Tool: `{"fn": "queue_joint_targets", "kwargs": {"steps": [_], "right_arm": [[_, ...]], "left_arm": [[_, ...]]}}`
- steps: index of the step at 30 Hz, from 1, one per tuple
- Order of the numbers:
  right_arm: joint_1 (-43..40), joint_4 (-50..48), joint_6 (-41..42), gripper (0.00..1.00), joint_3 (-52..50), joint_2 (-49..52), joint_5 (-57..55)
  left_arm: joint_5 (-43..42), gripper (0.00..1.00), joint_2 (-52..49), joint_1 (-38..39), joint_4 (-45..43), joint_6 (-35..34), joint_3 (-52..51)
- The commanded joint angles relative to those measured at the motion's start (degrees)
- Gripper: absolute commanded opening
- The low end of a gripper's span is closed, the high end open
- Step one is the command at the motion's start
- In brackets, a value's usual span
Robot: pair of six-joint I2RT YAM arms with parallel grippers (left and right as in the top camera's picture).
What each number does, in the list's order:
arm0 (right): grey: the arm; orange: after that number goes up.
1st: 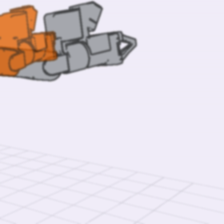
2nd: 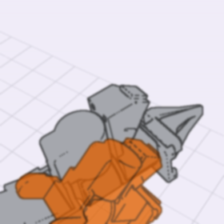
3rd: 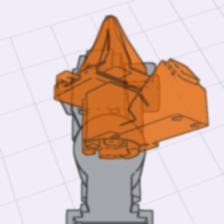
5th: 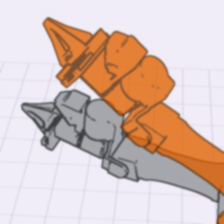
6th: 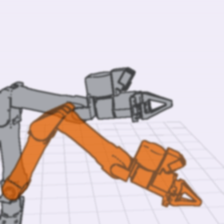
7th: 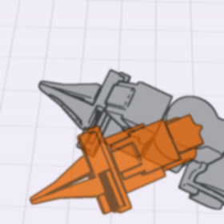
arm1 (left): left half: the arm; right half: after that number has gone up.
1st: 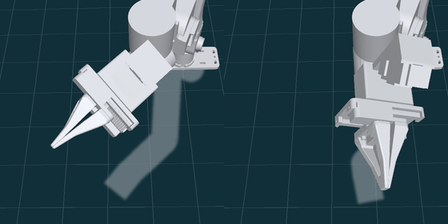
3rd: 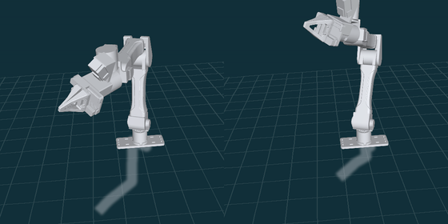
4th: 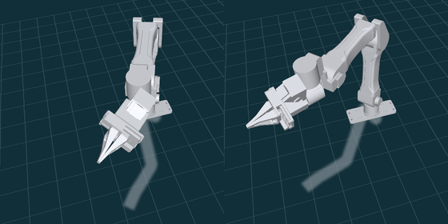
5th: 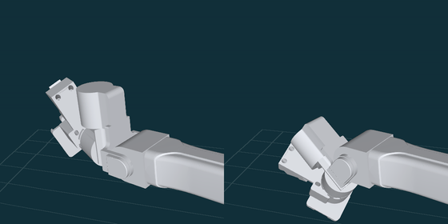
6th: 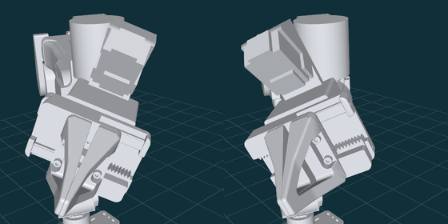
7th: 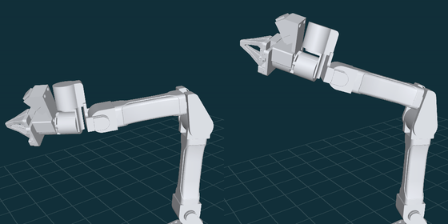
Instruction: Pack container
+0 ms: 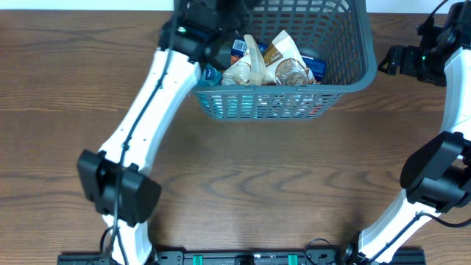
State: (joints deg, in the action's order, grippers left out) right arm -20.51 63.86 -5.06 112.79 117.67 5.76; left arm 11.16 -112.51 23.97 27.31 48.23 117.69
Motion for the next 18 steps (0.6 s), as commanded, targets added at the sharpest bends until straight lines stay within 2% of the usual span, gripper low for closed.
{"fn": "queue_joint_targets", "kwargs": {"steps": [1, 5, 12, 18], "right_arm": [[-0.46, 0.2, -0.81, 0.99, -0.04, -1.86, 0.09], [-0.46, 0.22, -0.81, 0.99, -0.04, -1.86, 0.09], [-0.46, 0.15, -0.83, 0.99, -0.04, -1.86, 0.09], [-0.46, 0.22, -0.81, 0.99, -0.04, -1.95, 0.09]], "left_arm": [[1.77, 0.99, 6.58, -4.13, -0.13, -11.19, 1.84], [1.77, 0.99, 11.72, -9.33, 4.96, -20.22, 1.84], [1.77, 0.99, 18.67, -22.45, 23.93, -38.49, 1.81], [1.46, 0.99, 19.26, -29.53, 38.23, -44.72, 1.62]]}}
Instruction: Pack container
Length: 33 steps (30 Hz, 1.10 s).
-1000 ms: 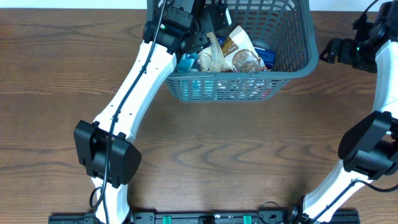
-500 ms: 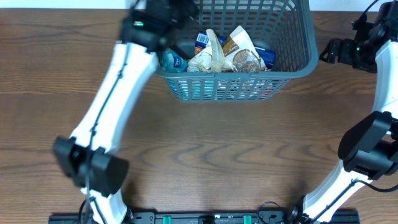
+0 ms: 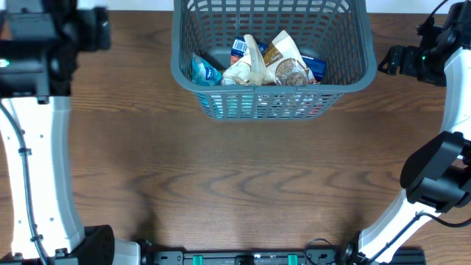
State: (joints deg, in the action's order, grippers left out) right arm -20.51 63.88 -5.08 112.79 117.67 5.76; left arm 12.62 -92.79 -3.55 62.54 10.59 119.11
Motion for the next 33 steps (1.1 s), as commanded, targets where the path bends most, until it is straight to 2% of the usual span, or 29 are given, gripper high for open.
{"fn": "queue_joint_targets", "kwargs": {"steps": [1, 5, 11, 15, 23, 27, 33], "right_arm": [[-0.46, 0.17, -0.79, 0.99, -0.04, -1.97, 0.07], [-0.46, 0.15, -0.79, 0.98, -0.04, -2.25, 0.02], [-0.39, 0.94, 1.6, 0.98, -0.04, -4.31, -4.61], [-0.39, 2.38, 2.82, 0.98, -0.07, -7.21, -5.95], [0.81, 7.34, 4.72, 0.98, -0.57, -13.99, -8.33], [4.07, 7.1, 5.49, 0.99, -6.29, -19.8, -11.87], [11.04, 0.55, 8.96, 0.99, -25.62, -33.75, -14.38]], "left_arm": [[-0.2, 0.99, -0.46, -2.91, 5.14, -8.81, -0.17], [-5.55, 0.99, -0.42, -5.33, 10.32, -9.86, -2.78], [-6.34, 0.99, 0.55, -5.64, 9.66, -10.71, -10.16], [-9.29, 0.99, 3.91, -5.64, 4.15, -10.6, -19.32], [-15.72, 0.99, 17.59, -5.64, -12.04, -9.62, -45.35], [-17.33, 0.99, 26.01, -5.64, -20.04, -8.52, -58.49], [-18.69, 0.99, 39.01, -5.64, -24.37, -7.8, -72.41]]}}
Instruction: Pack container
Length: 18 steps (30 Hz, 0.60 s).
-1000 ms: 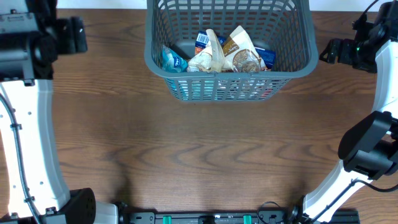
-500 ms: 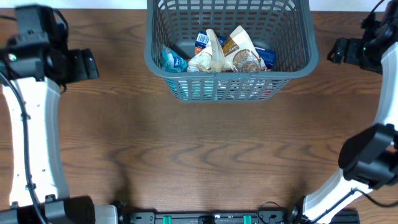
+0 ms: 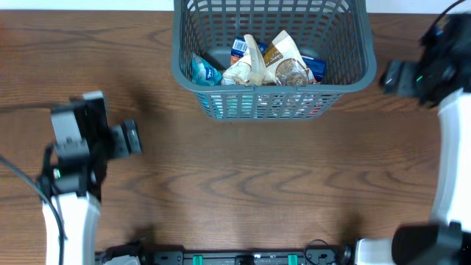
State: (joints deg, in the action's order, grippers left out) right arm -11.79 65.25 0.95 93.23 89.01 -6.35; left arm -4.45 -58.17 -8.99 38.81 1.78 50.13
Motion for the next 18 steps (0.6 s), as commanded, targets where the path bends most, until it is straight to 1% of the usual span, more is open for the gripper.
{"fn": "queue_joint_targets", "kwargs": {"steps": [1, 4, 8, 12, 14, 18], "right_arm": [[3.8, -2.58, 3.45, 0.99, -10.69, -8.41, -2.29], [7.61, -7.13, 5.07, 0.99, -22.95, -17.75, -2.45], [11.82, -11.34, 6.8, 0.99, -35.8, -30.03, -2.91], [14.62, -12.79, 7.41, 0.99, -44.65, -41.07, -2.93], [15.28, -12.81, 8.11, 0.99, -47.84, -45.57, -2.91], [15.58, -14.93, 8.5, 0.99, -51.17, -51.93, -3.34]], "left_arm": [[-2.4, 0.99, 7.15, -0.2, -0.72, 0.96, -5.66], [-6.16, 0.99, 14.05, -0.15, -1.79, 0.46, -9.55], [-6.49, 0.99, 23.56, 1.14, -2.01, 0.24, -11.34], [-6.47, 0.99, 30.05, 3.23, -1.31, 0.26, -11.37], [-6.12, 0.99, 31.47, 3.76, -0.61, 0.2, -11.47], [-1.62, 0.99, 31.71, 4.2, 0.52, -3.37, -12.13]]}}
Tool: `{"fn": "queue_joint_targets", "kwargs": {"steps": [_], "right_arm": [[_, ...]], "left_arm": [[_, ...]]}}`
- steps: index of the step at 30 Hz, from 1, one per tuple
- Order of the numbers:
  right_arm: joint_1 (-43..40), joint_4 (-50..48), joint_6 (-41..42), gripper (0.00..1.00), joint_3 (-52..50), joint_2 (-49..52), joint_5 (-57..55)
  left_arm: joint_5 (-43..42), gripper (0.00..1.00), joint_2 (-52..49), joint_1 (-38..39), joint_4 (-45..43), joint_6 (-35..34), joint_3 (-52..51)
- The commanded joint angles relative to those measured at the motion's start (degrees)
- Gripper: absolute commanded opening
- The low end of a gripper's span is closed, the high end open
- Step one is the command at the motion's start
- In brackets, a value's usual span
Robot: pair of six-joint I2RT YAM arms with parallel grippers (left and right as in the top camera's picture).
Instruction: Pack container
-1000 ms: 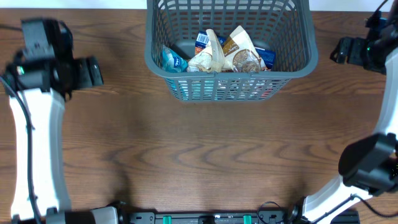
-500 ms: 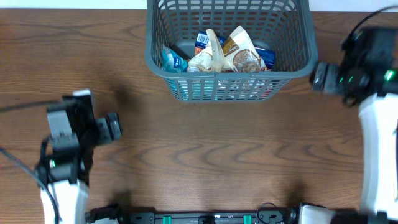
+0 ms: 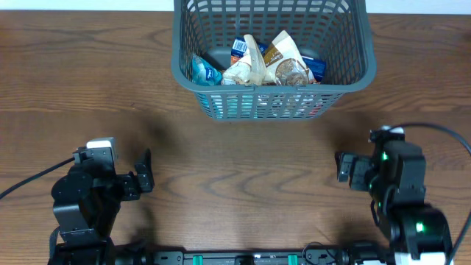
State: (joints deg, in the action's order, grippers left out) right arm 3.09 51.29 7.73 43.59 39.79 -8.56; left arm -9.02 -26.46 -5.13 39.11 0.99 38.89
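The grey plastic basket (image 3: 346, 73) stands at the back centre of the table. Inside it lie several snack packs: a teal packet (image 3: 200, 70) at the left, a cream bag (image 3: 250, 66), a brown and white bag (image 3: 287, 62) and blue packets (image 3: 318, 68) behind. My left gripper (image 3: 143, 171) is drawn back low at the front left, pointing right, with nothing in it. At the front right, my right gripper (image 3: 344, 168) is drawn back and points left, also without a load. The overhead view does not show how far either pair of jaws stands apart.
The brown wooden table (image 3: 243, 169) runs between the two folded arms and the basket. A black cable (image 3: 29, 184) loops by the left arm and another cable (image 3: 441, 132) by the right arm. A black rail (image 3: 243, 258) lies along the front edge.
Both arms have folded down to the front of the table: the left gripper from mid left to front left, the right gripper from beside the basket's right rim to front right. The basket's contents are unchanged.
At first my left arm reached into the basket's left side while the right gripper hung by the right rim. Then the left arm was out at the far left and a teal packet showed in the basket. Later it was lower, and now both arms sit folded at the front.
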Motion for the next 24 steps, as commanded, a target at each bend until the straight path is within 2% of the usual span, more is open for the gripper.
{"fn": "queue_joint_targets", "kwargs": {"steps": [1, 7, 24], "right_arm": [[0.7, -0.87, 1.73, 0.99, -1.92, -3.63, -1.14], [0.7, 0.39, 1.7, 0.99, -3.19, -4.13, -1.14], [0.7, 0.81, 1.68, 0.99, -3.21, -4.11, -1.07]], "left_arm": [[3.21, 0.99, 0.0, 0.35, 0.07, -2.89, -1.27], [3.3, 0.99, -0.02, 0.39, -3.41, -3.43, -2.78], [3.26, 0.99, -0.02, 0.39, -3.19, -3.45, -2.78]]}}
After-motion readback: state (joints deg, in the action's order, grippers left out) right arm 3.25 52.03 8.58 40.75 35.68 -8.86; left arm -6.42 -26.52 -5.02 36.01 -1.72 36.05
